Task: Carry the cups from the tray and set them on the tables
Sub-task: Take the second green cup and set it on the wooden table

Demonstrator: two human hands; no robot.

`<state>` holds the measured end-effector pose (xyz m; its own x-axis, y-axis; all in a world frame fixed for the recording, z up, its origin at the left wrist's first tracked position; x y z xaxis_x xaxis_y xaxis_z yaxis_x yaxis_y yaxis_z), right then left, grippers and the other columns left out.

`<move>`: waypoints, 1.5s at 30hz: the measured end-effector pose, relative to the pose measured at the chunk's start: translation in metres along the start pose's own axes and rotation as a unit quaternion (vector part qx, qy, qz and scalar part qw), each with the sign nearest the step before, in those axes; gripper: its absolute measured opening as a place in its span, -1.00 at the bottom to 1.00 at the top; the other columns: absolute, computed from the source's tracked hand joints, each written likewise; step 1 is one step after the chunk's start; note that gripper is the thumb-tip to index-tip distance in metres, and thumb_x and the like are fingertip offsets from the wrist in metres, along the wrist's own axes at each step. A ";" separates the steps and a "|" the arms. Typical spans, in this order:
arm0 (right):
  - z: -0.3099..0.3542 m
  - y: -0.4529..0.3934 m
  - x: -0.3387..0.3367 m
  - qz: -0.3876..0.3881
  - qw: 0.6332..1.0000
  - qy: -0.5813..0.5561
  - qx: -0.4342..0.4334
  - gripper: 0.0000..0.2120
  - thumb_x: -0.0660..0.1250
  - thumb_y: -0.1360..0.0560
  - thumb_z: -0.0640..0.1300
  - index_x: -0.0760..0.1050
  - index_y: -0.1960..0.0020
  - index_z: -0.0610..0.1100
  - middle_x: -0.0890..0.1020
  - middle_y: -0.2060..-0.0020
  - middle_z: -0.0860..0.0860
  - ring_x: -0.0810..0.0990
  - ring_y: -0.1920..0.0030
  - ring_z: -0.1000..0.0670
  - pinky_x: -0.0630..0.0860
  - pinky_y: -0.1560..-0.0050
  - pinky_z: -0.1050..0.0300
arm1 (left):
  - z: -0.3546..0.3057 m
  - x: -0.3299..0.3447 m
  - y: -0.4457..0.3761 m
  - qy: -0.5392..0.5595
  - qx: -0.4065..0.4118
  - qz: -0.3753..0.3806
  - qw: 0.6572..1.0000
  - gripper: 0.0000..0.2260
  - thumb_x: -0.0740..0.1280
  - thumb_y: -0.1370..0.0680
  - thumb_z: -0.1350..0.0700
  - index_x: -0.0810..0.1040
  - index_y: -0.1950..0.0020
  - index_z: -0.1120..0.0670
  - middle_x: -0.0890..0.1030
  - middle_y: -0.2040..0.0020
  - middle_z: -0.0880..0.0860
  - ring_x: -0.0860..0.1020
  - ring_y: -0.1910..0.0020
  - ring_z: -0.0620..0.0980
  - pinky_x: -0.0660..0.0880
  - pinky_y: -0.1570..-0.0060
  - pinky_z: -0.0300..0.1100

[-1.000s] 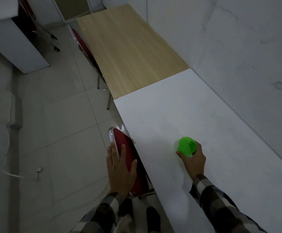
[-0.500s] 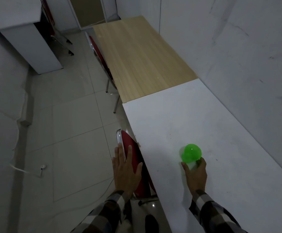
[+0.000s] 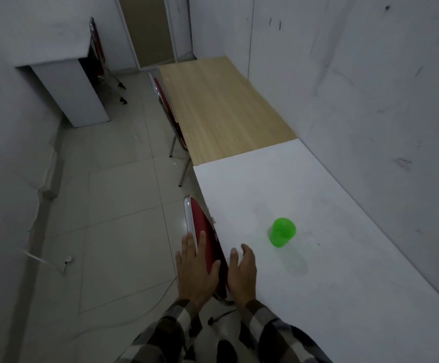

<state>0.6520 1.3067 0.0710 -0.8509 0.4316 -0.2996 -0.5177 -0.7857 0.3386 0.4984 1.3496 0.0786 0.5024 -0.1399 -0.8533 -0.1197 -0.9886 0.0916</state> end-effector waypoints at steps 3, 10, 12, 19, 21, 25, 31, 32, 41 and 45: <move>0.020 0.033 0.016 0.050 0.998 -0.004 -0.026 -0.55 0.14 -0.72 0.05 0.32 -0.53 -0.13 0.46 -0.40 0.02 0.43 -0.39 0.01 0.31 -0.39 0.19 | -0.007 -0.009 0.028 0.001 0.010 -0.008 1.000 -0.24 0.21 -0.67 -0.16 -0.19 -0.72 -0.09 -0.12 -0.74 0.13 -0.19 -0.71 0.09 -0.18 -0.65 0.18; 0.040 0.103 0.046 0.097 0.993 -0.026 -0.067 -0.63 0.14 -0.69 0.14 0.44 -0.40 0.00 0.60 -0.23 0.08 0.59 -0.21 0.08 0.52 -0.21 0.17 | -0.003 -0.062 0.096 0.057 0.002 -0.077 0.995 -0.32 -0.11 -0.63 -0.35 -0.27 -0.68 -0.19 -0.32 -0.71 -0.05 -0.34 -0.67 -0.10 -0.22 -0.66 0.11; 0.038 0.129 0.057 0.124 0.989 -0.049 -0.058 -0.65 0.13 -0.69 0.18 0.44 -0.38 0.08 0.61 -0.24 0.11 0.60 -0.23 0.08 0.56 -0.29 -0.02 | 0.002 -0.086 0.122 0.079 0.012 -0.120 0.990 -0.37 0.02 -0.73 -0.22 -0.27 -0.69 -0.22 -0.35 -0.69 -0.13 -0.35 -0.66 -0.16 -0.23 -0.67 0.08; 0.025 0.266 0.108 0.230 0.967 -0.099 -0.044 -0.69 0.19 -0.68 0.12 0.49 -0.38 0.12 0.59 -0.33 0.10 0.55 -0.35 0.04 0.48 -0.42 -0.18 | 0.048 -0.176 0.250 0.063 0.020 -0.234 0.970 -0.21 0.23 -0.73 0.03 -0.34 -0.66 -0.26 -0.30 -0.71 -0.16 -0.27 -0.68 -0.16 -0.34 -0.63 -0.08; 0.019 0.317 0.118 0.266 0.957 -0.113 -0.040 -0.72 0.21 -0.68 0.10 0.52 -0.34 0.10 0.60 -0.30 0.09 0.56 -0.32 0.04 0.51 -0.38 -0.15 | 0.063 -0.197 0.298 0.061 0.013 -0.263 0.963 -0.22 0.22 -0.72 0.06 -0.32 -0.67 -0.25 -0.28 -0.71 -0.15 -0.27 -0.68 -0.18 -0.38 -0.61 -0.14; -0.006 0.429 0.133 0.356 0.929 -0.081 -0.059 -0.71 0.17 -0.68 0.15 0.53 -0.31 0.14 0.64 -0.26 0.15 0.59 -0.30 0.10 0.52 -0.35 -0.09 | 0.098 -0.219 0.401 0.035 -0.024 -0.279 0.959 -0.31 0.12 -0.76 0.02 -0.33 -0.65 -0.28 -0.27 -0.71 -0.16 -0.28 -0.67 -0.22 -0.35 -0.62 -0.13; -0.057 0.569 0.150 0.448 0.880 0.083 -0.137 -0.60 0.04 -0.69 0.22 0.38 -0.44 0.13 0.59 -0.35 0.09 0.59 -0.29 0.10 0.52 -0.37 -0.05 | 0.181 -0.207 0.547 -0.011 -0.172 -0.280 0.944 -0.32 0.00 -0.74 -0.04 -0.51 -0.60 -0.22 -0.41 -0.66 -0.18 -0.42 -0.63 -0.19 -0.25 -0.64 0.07; -0.063 0.591 0.150 0.459 0.868 0.103 -0.157 -0.57 0.04 -0.70 0.21 0.34 -0.49 0.09 0.54 -0.42 0.06 0.54 -0.36 0.06 0.47 -0.43 -0.05 | 0.192 -0.205 0.573 -0.012 -0.198 -0.280 0.939 -0.25 0.07 -0.74 -0.01 -0.54 -0.59 -0.18 -0.43 -0.65 -0.18 -0.43 -0.62 -0.18 -0.27 -0.64 0.08; -0.121 0.727 0.084 0.532 0.766 0.189 -0.308 -0.55 0.16 -0.69 0.11 0.33 -0.52 -0.04 0.45 -0.47 0.03 0.41 -0.41 0.08 0.33 -0.47 0.12 | 0.239 -0.165 0.816 0.088 -0.406 -0.385 0.824 -0.37 0.30 -0.67 0.02 0.12 -0.70 0.00 0.29 -0.65 -0.01 0.20 -0.65 -0.03 -0.34 -0.62 0.08; -0.158 0.776 0.045 0.562 0.696 0.226 -0.385 -0.55 0.27 -0.66 0.05 0.35 -0.49 -0.08 0.44 -0.41 0.03 0.38 -0.29 0.16 0.29 -0.32 0.27 | 0.235 -0.129 0.918 0.073 -0.453 -0.404 0.792 -0.39 0.31 -0.65 -0.03 0.20 -0.68 -0.01 0.38 -0.61 0.02 0.26 -0.63 0.02 -0.29 -0.62 0.14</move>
<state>0.2265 0.6464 0.1796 -0.4742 -0.6953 -0.5401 0.8023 -0.5939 0.0602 0.1225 0.4733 0.1523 0.2041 0.6183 -0.7590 0.9204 -0.3854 -0.0664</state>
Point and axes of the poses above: each hand's wrist, its own y-axis away from the middle knuckle, its own x-axis out of the palm, z = x × y, the point moved 9 cm from there along -y, towards the middle knuckle
